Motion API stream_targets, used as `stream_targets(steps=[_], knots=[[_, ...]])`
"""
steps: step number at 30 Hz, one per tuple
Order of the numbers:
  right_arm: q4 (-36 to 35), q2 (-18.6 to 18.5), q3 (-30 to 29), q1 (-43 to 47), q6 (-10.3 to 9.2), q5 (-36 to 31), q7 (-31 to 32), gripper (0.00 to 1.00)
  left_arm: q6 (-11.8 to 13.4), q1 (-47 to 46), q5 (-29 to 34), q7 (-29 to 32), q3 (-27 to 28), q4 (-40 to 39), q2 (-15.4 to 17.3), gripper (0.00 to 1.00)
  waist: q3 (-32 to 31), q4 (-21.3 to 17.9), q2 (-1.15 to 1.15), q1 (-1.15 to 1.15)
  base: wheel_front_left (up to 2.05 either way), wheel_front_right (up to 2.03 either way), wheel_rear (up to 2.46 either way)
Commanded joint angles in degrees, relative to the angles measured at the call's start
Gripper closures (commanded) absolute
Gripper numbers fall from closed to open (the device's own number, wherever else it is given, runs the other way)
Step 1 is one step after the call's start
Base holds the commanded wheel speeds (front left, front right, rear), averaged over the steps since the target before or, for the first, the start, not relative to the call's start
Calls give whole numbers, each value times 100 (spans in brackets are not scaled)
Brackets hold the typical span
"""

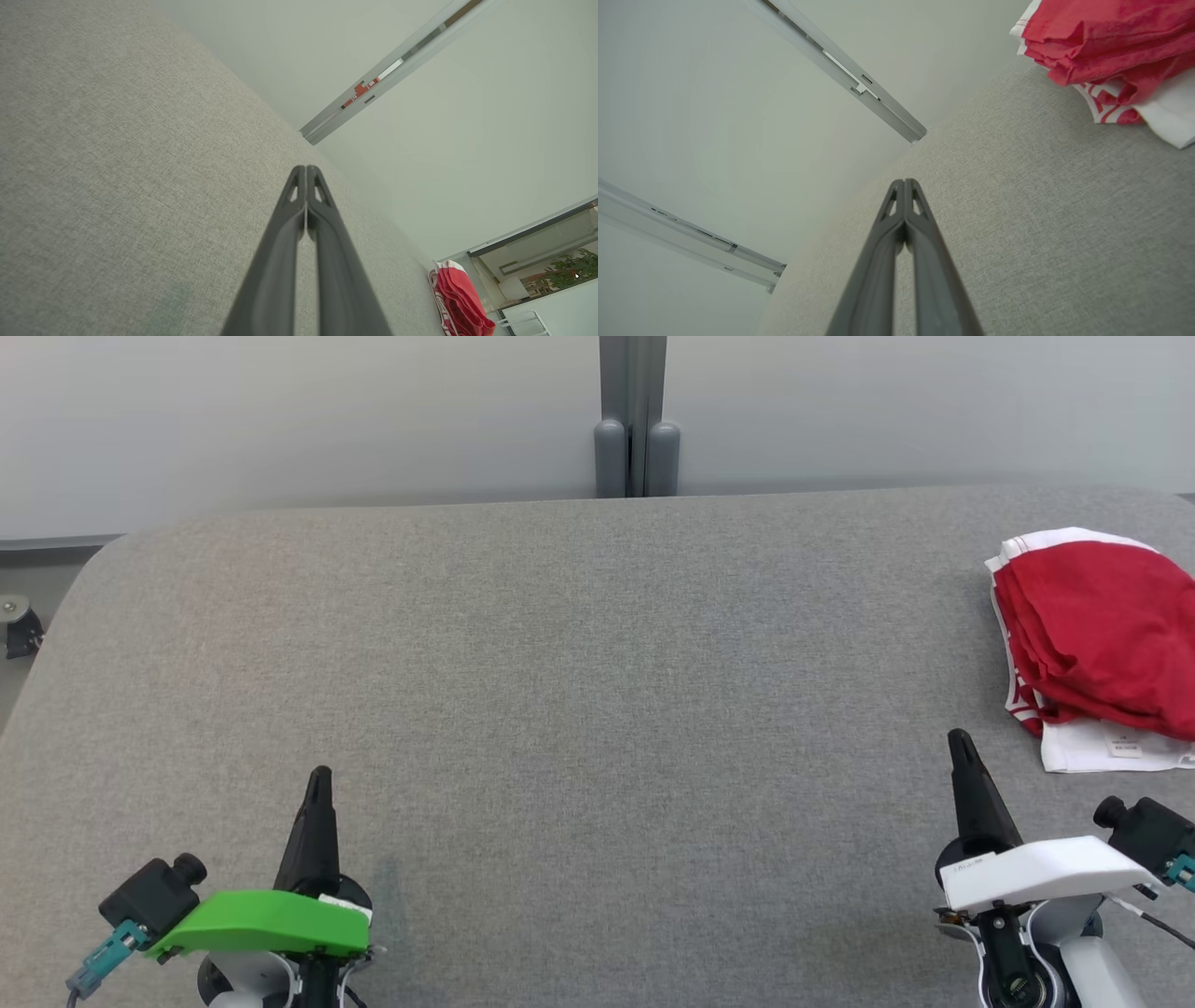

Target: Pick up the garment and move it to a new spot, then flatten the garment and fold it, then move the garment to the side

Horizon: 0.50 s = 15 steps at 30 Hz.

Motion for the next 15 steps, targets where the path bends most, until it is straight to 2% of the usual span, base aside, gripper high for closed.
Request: stream_targets(steps=[1,15], knots=[[-40,-34,-30,-152,1,192,46,100,-27,-121,-182,31,61,-61,43,100,-4,-5,0,0,0,0,0],[45,-50,-118,-187,1,1141,292,100,-40,-139,-1032,275,250,-46,60,100,-46,-49,0,0,0,0,0]])
